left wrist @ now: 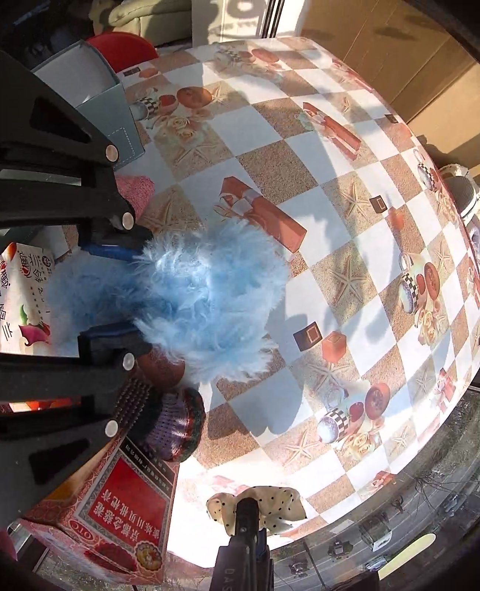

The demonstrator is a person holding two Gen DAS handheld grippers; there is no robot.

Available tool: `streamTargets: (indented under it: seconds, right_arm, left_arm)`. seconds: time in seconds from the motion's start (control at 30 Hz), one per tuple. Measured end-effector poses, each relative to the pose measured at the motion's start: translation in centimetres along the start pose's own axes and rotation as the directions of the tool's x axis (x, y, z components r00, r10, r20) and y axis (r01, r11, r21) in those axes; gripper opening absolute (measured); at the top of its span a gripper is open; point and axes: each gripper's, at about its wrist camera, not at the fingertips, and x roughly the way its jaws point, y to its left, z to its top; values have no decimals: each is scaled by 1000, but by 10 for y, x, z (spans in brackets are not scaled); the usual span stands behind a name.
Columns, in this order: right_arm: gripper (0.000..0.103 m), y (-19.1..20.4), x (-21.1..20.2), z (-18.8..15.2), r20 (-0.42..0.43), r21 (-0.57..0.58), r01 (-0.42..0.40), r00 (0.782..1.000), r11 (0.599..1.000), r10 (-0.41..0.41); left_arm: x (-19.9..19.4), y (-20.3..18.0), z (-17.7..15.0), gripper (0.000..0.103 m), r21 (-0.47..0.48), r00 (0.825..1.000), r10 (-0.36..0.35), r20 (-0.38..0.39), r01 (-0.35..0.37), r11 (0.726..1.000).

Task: Organize soft objects
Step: 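Grasp the light-blue fluffy duster with the left tool while the right grasps the polka-dot scrunchie, then carry the fluffy duster and polka-dot scrunchie with both tools over the box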

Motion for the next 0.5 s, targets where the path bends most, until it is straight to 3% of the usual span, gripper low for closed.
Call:
streamTargets:
  seconds: [0.2,0.5]
  right_arm:
    - [30,-16,-30,-7,59,79,-25,998,997,20]
    - [30,-4,-40,-50,115,182,-36,993,983,15]
  left_arm:
    - [-26,-12,-7,31,12,998,6,70,-6,1000]
    - [-64,-28,-54,31,52,992,-26,124,19,998]
